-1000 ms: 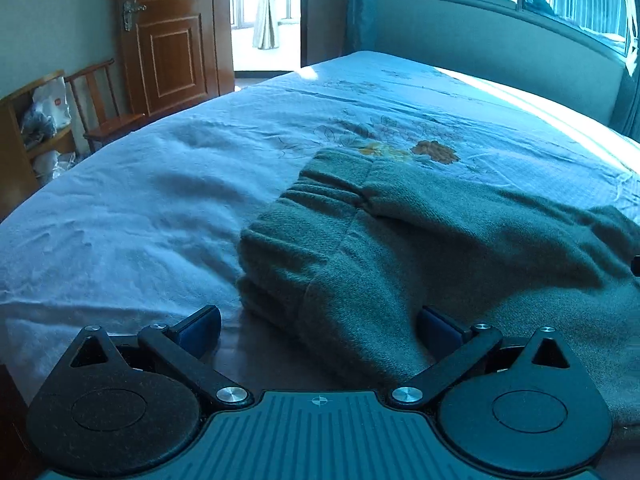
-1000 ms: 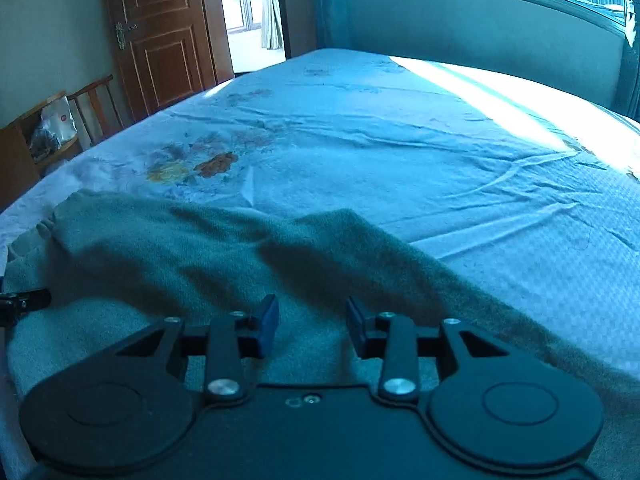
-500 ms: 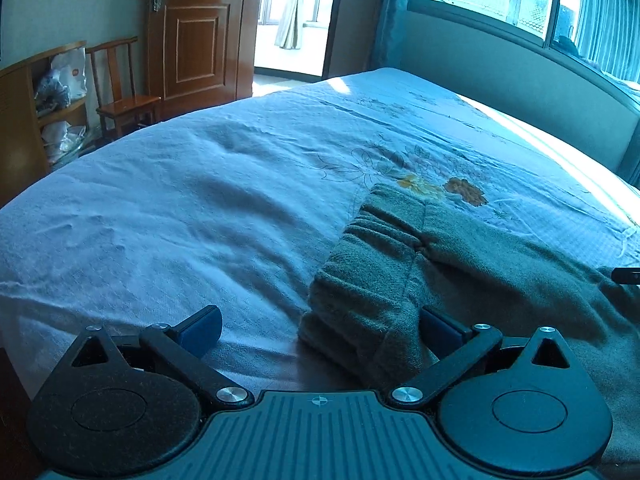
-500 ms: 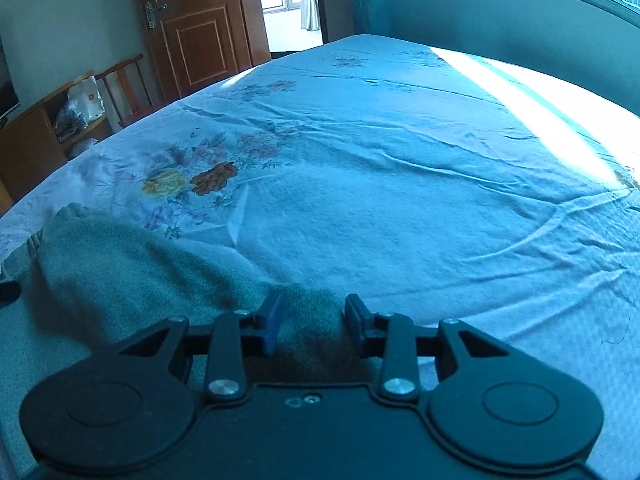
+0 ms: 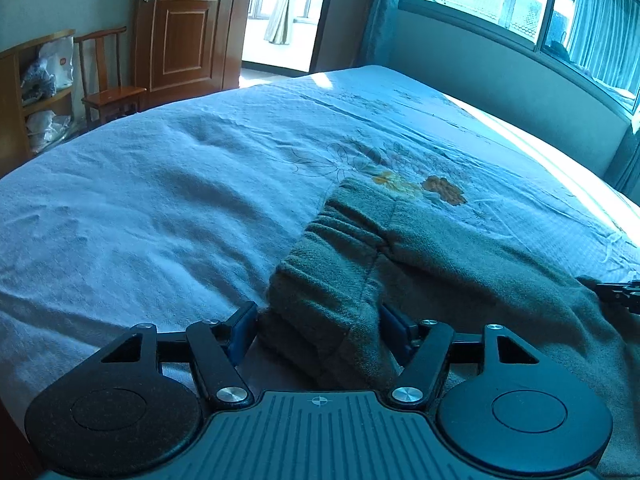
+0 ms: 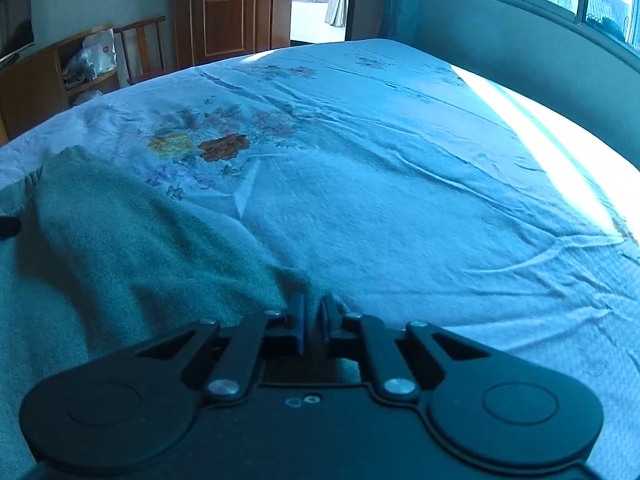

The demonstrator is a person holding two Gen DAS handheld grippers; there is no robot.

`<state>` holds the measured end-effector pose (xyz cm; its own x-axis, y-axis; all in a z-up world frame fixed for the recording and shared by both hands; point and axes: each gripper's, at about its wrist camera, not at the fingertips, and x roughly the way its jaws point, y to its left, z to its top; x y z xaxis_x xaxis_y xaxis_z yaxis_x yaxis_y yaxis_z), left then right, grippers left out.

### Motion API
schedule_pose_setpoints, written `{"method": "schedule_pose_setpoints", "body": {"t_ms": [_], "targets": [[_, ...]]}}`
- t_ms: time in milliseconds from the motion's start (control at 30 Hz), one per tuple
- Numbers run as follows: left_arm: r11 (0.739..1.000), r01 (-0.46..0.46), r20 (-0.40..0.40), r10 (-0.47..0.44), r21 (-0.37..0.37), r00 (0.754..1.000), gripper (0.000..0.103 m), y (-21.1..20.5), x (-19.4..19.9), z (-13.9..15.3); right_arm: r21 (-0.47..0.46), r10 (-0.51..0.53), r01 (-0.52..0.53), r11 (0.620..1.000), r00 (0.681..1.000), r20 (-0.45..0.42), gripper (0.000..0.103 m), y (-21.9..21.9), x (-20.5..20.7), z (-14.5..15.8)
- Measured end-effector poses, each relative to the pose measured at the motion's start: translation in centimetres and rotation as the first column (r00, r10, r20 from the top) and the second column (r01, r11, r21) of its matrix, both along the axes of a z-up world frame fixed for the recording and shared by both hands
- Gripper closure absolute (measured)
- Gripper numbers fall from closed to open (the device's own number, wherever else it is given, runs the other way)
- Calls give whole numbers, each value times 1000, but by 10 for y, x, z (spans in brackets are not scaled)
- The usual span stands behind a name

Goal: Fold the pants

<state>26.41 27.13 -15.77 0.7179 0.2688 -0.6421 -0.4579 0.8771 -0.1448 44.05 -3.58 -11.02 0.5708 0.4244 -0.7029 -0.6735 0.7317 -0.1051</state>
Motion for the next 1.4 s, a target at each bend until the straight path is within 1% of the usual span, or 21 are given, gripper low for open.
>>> {"method": "schedule_pose_setpoints", "body": {"t_ms": [100,167,267,300,400,533,600,633,667,767,833,900,933,1033,1100,1167,1200,1233,1267,1333,1400], "targets": [[1000,6,12,-6,19,1000,43,-1,-4,4,3,-30,30,1000,998,46,103,1,-2,6],[999,23,-16,-22,46,1000,41,-2,-2,-4,-38,-37,36,999,999,-19,103,3,6,-10],[999,1,-24,0,40,1000,27,2,-2,-6,-41,-52,53,998,998,26,102,1,2,-14],[998,-9,-32,11,56,999,20,2,-3,-3,-12,-80,80,997,996,33,94,-6,0,-8],[995,-35,-41,39,99,998,7,0,-8,5,97,-164,160,982,986,37,92,-43,-11,15],[990,-39,-30,44,138,999,4,-14,-17,13,178,-247,232,956,967,68,88,-109,-52,27],[984,-23,-20,27,174,999,4,-29,-20,17,157,-260,252,955,965,31,87,-139,-66,15],[982,-10,-20,14,191,1000,3,-37,-20,17,110,-279,275,955,960,20,87,-153,-70,3],[978,4,-23,1,209,1000,3,-45,-20,18,57,-324,323,945,946,16,88,-168,-71,-6],[974,37,-35,-31,221,999,2,-63,-17,20,129,-468,464,877,884,1,88,-232,-82,-7],[971,58,-38,-50,231,998,2,-77,-15,23,140,-577,570,810,816,19,85,-274,-91,-4],[969,82,-42,-74,231,996,1,-93,-11,26,168,-655,647,743,755,-10,82,-324,-103,-5],[968,94,-44,-86,233,995,1,-99,-8,27,167,-707,698,696,708,-12,82,-350,-111,-5],[955,164,-46,-158,245,986,1,-134,0,30,314,-798,769,557,600,-56,80,-424,-154,3],[944,209,-55,-201,255,978,1,-160,7,29,367,-830,791,490,552,-80,80,-458,-180,4],[937,247,-71,-237,246,969,0,-183,16,25,332,-870,832,445,489,-61,79,-483,-192,-5],[934,264,-78,-253,242,964,0,-192,19,23,268,-878,860,433,470,-88,87,-494,-189,-14],[928,286,-89,-273,237,958,0,-204,23,20,264,-879,869,418,461,-125,91,-506,-193,-20],[923,302,-97,-287,237,953,0,-214,25,19,310,-877,862,400,458,-143,91,-513,-201,-19],[909,336,-103,-321,246,942,0,-233,24,20,343,-890,858,384,443,-111,77,-517,-214,-13],[897,360,-111,-343,256,933,0,-247,22,21,372,-896,859,352,424,-130,77,-523,-221,-10]]}}
